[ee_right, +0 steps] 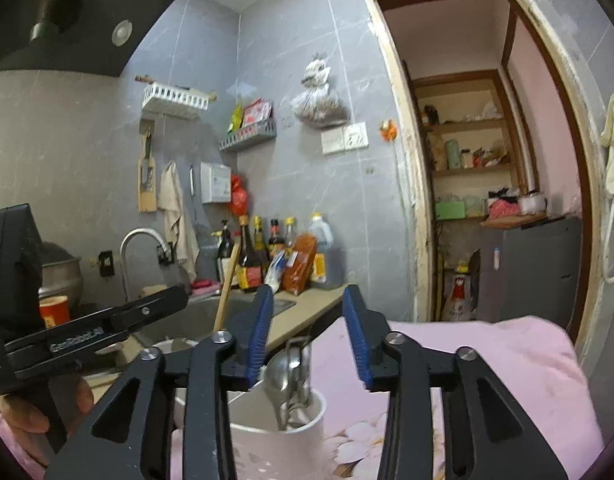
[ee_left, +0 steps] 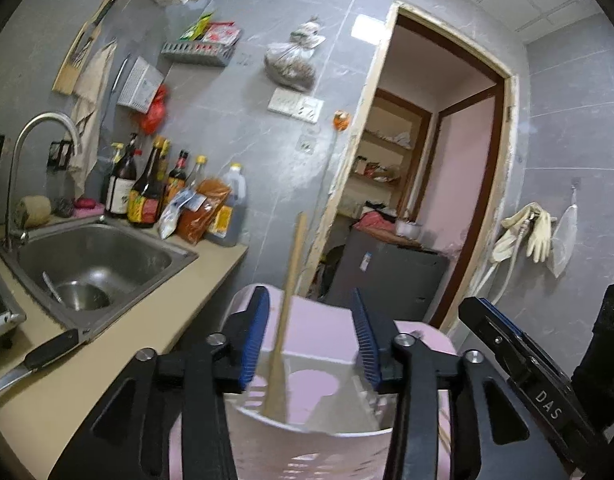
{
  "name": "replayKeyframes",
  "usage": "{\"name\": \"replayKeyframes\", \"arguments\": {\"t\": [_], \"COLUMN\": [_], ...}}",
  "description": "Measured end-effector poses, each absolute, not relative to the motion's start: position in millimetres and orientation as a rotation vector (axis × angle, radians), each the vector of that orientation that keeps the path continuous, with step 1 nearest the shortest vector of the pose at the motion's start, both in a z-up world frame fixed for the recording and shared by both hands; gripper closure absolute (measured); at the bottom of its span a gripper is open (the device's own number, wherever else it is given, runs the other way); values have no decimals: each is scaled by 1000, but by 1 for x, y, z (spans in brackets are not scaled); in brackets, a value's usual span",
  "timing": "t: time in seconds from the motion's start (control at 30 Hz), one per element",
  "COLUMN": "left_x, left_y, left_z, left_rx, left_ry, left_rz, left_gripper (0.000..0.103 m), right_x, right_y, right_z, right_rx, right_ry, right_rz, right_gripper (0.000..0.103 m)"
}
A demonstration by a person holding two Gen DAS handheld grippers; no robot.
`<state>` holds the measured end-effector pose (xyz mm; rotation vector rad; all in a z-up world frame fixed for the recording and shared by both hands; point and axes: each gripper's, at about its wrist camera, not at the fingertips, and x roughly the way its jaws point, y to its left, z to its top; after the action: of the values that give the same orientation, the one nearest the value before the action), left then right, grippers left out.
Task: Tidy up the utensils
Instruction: 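Open both tools over the holder and move them back to the table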
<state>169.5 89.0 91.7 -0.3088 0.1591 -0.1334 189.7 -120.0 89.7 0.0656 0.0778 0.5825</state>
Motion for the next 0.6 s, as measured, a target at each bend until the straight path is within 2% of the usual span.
{"name": "replayKeyframes", "arguments": {"t": [0.2, 0.27, 0.33, 0.43, 0.6], "left_x": [163, 161, 161, 159, 158], "left_y": [70, 63, 58, 49, 27], "left_z": [106, 109, 110, 111, 110], "left_rx": [-280, -268, -262, -257, -220], "left_ry": [121, 113, 107, 101, 116], "left_rz": [-167, -164, -167, -179, -207], "left_gripper": [45, 36, 22, 7, 5], "right_x": [178, 174, 169, 164, 160], "right_y": [-146, -156, -168, -183, -207], "right_z": [108, 112, 115, 116, 112], "right_rx": [55, 48, 42, 20, -6], "right_ry": [14, 0, -13, -16, 2], "right_rz": [519, 494, 472, 435, 384], "right_gripper": [51, 42, 29, 22, 11]}}
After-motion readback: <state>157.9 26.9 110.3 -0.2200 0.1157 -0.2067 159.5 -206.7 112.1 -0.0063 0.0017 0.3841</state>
